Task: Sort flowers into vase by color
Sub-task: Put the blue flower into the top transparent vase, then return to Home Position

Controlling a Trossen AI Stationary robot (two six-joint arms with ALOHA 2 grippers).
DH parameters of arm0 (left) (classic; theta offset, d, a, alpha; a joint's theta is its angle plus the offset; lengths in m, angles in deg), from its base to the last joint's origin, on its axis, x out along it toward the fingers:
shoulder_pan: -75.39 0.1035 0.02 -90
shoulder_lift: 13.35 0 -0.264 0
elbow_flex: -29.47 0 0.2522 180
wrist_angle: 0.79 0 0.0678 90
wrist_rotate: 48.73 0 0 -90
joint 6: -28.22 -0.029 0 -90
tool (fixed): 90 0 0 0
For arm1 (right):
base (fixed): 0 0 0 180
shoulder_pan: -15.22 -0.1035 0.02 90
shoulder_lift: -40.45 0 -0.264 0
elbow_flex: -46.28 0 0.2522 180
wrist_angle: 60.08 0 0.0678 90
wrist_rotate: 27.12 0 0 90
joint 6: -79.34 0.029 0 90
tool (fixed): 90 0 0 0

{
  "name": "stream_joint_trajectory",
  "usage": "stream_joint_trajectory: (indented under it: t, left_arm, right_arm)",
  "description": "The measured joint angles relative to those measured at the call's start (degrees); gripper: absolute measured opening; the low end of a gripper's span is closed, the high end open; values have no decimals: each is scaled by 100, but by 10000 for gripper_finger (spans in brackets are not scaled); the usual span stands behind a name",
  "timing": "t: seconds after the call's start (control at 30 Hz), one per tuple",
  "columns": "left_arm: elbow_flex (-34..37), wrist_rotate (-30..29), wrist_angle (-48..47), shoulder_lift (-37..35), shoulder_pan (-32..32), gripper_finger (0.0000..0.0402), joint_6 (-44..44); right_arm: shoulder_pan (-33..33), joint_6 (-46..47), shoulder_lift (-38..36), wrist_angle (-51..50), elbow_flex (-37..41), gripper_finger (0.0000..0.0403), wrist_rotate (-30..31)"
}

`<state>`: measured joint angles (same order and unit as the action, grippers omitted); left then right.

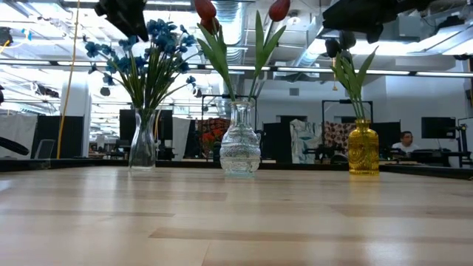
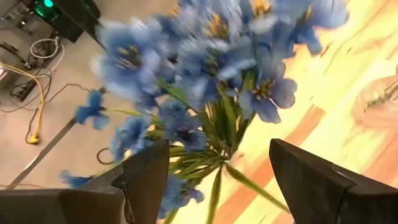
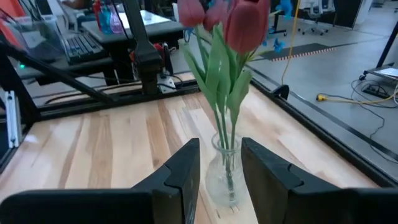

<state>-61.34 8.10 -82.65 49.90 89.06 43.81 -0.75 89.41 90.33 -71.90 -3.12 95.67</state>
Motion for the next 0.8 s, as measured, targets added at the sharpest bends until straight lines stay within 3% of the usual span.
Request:
stream_joint_trajectory:
  t: [0.17, 0.43, 0.63, 0.8]
  left_arm:
    - [-451, -7, -651, -43, -2, 265, 1]
    - [-615, 8, -802, -478, -15, 253, -293]
    - [-474, -5, -538, -949, -268, 191, -263]
    - [478, 237, 671, -1534, -684, 113, -402]
  right_arm:
    - [0, -39, -399, -152, 0, 143, 0]
    - [0, -731, -1310, -245, 0, 143, 0]
    - [0, -864, -2206, -757, -2, 136, 0]
    - [0, -680, -2794, -1326, 77, 89, 2]
